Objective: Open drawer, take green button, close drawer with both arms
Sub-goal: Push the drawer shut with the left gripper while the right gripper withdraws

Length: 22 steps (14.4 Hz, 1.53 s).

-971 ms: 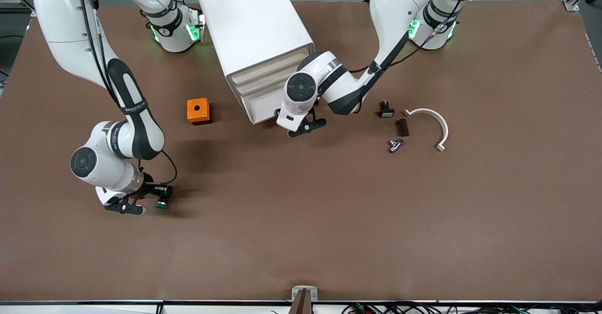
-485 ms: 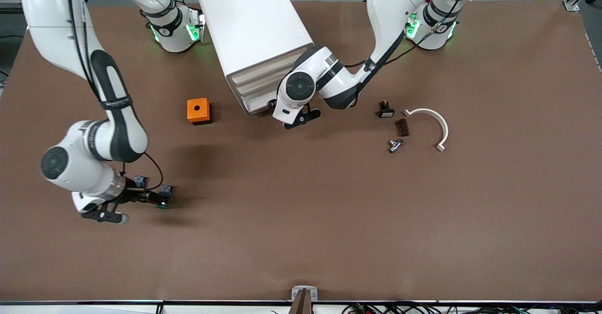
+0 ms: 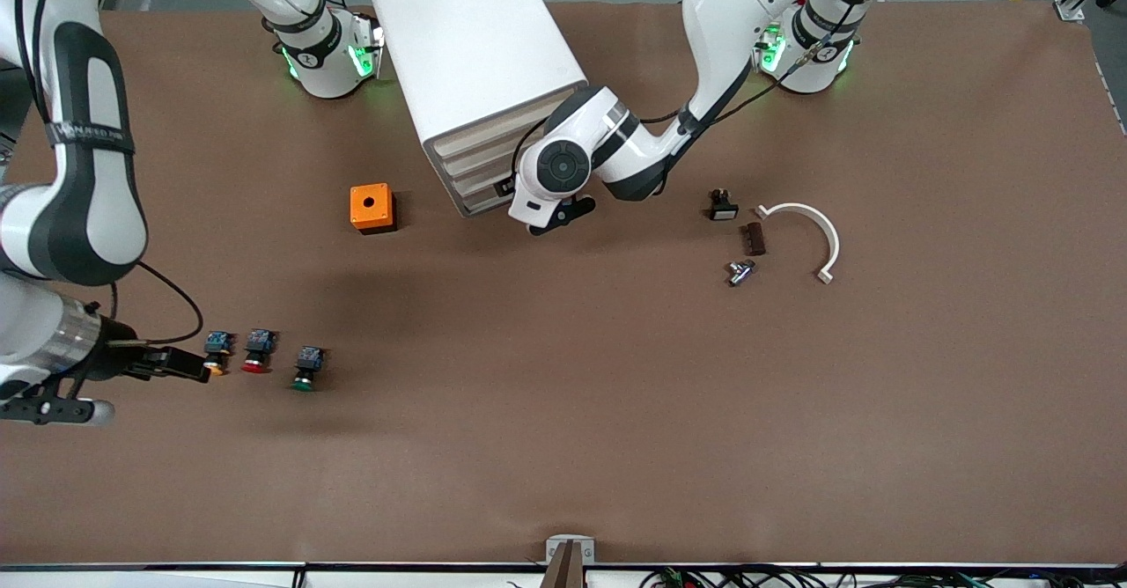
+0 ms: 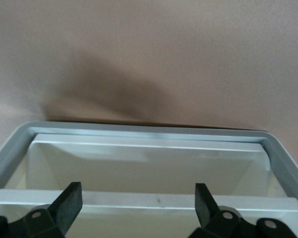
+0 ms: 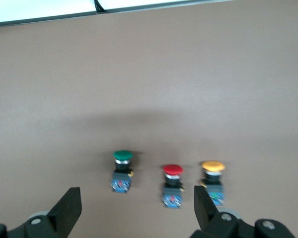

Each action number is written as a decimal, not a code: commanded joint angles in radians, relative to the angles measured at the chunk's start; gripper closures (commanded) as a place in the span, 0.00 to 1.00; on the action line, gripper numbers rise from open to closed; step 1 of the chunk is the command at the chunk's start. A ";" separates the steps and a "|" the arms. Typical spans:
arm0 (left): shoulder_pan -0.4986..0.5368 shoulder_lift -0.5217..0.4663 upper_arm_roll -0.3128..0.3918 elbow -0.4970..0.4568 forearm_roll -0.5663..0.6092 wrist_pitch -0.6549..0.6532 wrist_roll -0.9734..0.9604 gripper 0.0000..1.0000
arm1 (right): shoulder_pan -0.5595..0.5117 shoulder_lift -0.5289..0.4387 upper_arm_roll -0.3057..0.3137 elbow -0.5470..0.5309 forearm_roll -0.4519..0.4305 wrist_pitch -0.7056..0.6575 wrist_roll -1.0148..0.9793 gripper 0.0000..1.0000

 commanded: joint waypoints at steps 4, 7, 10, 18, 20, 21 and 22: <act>0.005 -0.002 -0.012 -0.013 -0.036 0.011 0.008 0.00 | -0.005 -0.203 0.007 -0.020 -0.045 -0.238 0.005 0.00; 0.029 -0.027 -0.008 -0.012 -0.023 0.000 -0.011 0.00 | -0.005 -0.308 0.006 -0.020 -0.045 -0.363 0.004 0.00; 0.100 -0.083 0.001 -0.009 0.012 -0.055 -0.008 0.00 | -0.003 -0.388 0.000 -0.027 -0.048 -0.390 0.002 0.00; 0.391 -0.220 0.001 0.175 0.208 -0.314 0.114 0.00 | 0.037 -0.478 -0.005 -0.044 -0.128 -0.482 0.044 0.00; 0.476 -0.269 0.001 0.177 0.239 -0.409 0.226 0.00 | 0.031 -0.509 0.001 -0.082 -0.141 -0.472 0.044 0.00; 0.515 -0.295 0.001 0.177 0.240 -0.442 0.298 0.00 | 0.024 -0.532 0.004 -0.116 -0.146 -0.451 0.044 0.00; 0.555 -0.314 0.001 0.177 0.245 -0.466 0.373 0.00 | 0.014 -0.538 0.007 -0.130 -0.146 -0.438 0.041 0.00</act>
